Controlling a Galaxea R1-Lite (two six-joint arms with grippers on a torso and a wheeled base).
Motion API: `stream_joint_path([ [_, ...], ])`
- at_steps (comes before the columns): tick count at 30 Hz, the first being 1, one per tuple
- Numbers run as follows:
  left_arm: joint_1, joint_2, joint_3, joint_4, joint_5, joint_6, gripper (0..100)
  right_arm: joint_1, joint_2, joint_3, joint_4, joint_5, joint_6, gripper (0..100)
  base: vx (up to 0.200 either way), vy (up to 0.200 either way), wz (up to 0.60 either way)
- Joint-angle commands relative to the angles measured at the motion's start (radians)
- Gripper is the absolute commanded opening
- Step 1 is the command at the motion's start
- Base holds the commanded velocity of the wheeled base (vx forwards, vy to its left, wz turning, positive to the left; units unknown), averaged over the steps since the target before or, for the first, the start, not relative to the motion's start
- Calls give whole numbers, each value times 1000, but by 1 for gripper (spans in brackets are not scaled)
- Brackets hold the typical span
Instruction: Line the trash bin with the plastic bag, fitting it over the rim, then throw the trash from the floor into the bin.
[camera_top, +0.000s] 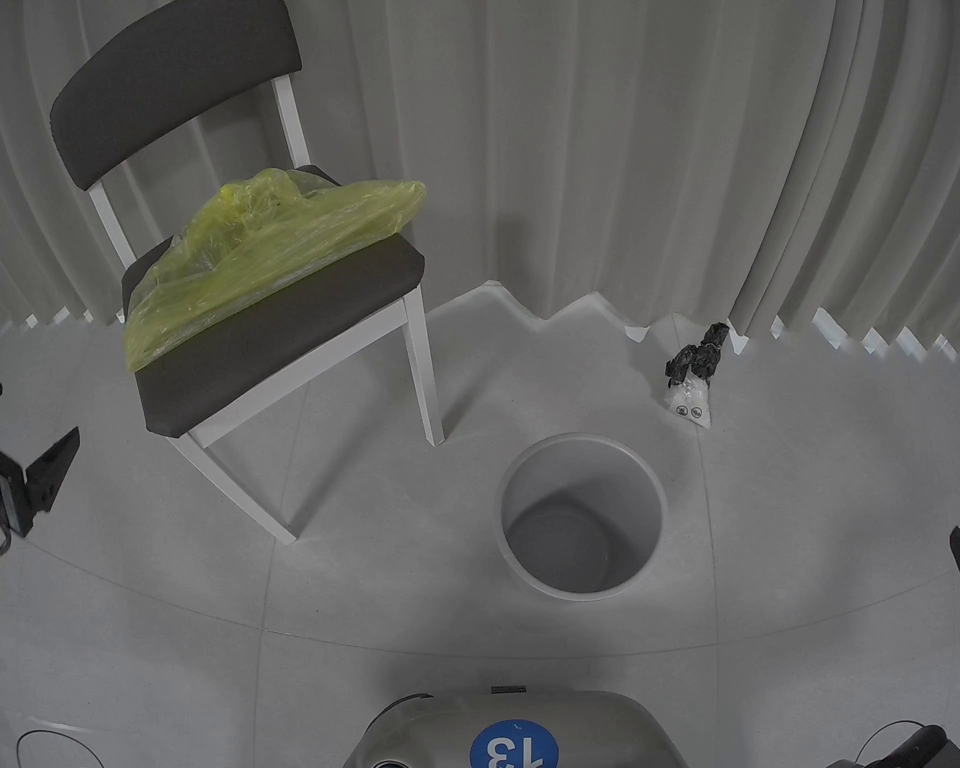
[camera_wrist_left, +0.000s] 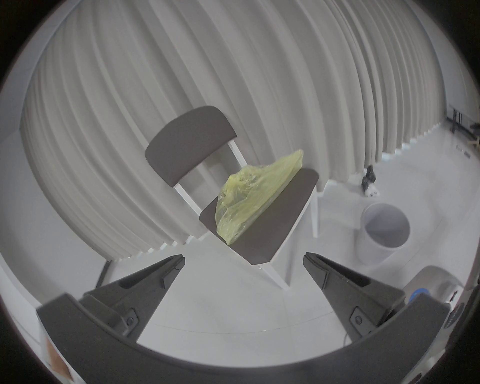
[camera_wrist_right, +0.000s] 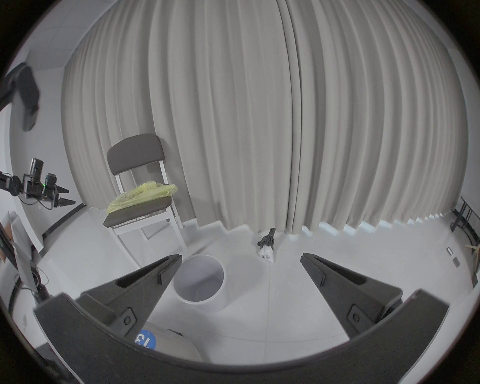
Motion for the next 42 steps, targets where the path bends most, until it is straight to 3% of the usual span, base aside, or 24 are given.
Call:
stream_joint_path([
  [1, 8, 273, -144, -12, 56, 86, 100, 2, 279, -109, -28, 34, 39, 100, 0, 0, 0],
  [8, 13, 494, -255, -72, 87, 88, 100, 4, 420, -113, -123, 34, 53, 100, 0, 0, 0],
  [17, 48, 681, -327, -138, 150, 123, 100, 71, 494, -144, -185, 19, 220, 100, 0, 0, 0],
  [28, 147, 793, -351, -268, 142, 151, 100, 73, 494, -149, -185, 19, 222, 100, 0, 0, 0],
  [42, 148, 827, -388, -310, 134, 140, 100, 81, 492, -143, -186, 30, 230, 100, 0, 0, 0],
])
